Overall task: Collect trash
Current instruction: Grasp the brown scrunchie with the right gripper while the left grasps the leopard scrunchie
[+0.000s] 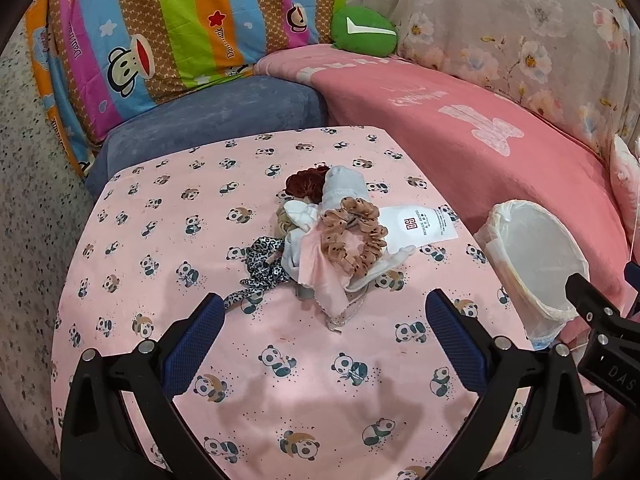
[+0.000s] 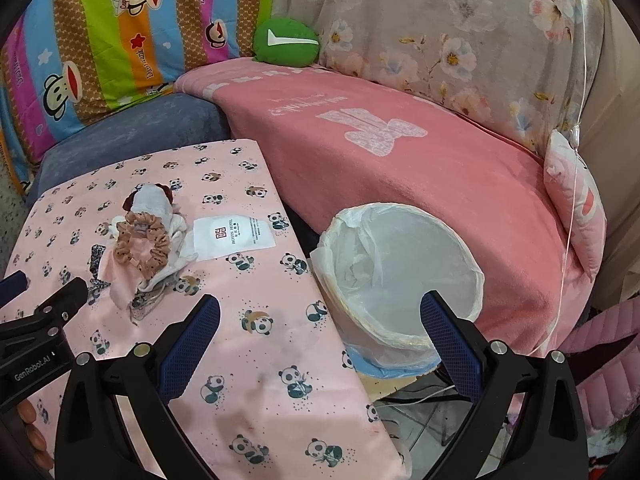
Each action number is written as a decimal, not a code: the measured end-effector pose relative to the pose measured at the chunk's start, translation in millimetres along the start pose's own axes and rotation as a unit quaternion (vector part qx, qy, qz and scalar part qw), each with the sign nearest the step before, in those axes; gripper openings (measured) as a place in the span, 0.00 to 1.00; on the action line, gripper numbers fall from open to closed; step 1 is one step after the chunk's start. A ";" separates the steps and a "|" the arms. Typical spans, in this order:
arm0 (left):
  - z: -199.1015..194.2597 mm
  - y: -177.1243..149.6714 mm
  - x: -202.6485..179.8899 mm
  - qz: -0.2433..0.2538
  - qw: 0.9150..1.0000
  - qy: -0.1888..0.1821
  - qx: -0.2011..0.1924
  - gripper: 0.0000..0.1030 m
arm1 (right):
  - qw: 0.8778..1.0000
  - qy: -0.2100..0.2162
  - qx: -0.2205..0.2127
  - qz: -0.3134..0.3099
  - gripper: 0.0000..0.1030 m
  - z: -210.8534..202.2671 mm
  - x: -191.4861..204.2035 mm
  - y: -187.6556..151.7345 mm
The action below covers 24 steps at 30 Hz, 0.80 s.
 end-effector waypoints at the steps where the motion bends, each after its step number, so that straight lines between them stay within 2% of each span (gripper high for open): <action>1: 2.0 2.2 1.9 0.001 1.000 0.000 -0.001 0.93 | 1.000 0.004 -0.001 0.000 0.95 2.1 3.0 3.1; 9: 27.6 26.6 31.1 -0.018 1.000 0.002 -0.002 0.93 | 0.998 0.060 -0.009 -0.010 0.95 28.6 41.1 35.3; 15: 54.6 31.5 72.4 -0.045 0.999 0.022 0.016 0.93 | 0.992 0.122 -0.002 -0.016 0.87 58.0 79.5 48.6; 20: 81.8 28.2 94.8 -0.063 0.997 0.032 0.043 0.87 | 0.989 0.149 0.021 -0.010 0.71 85.8 103.4 52.1; 24: 98.9 24.9 94.6 -0.058 0.996 0.024 0.060 0.79 | 0.985 0.169 0.036 -0.008 0.62 104.8 120.6 53.6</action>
Point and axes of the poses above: each gripper's, at about its wrist camera, not at the fingertips, and z roughly the way its jaws point, x to its left, y to its top, the point moved 4 cm from there along z, roughly the way its jaws point, and after that the axes turned 11 degrees about -z, right-handed, at the moved point
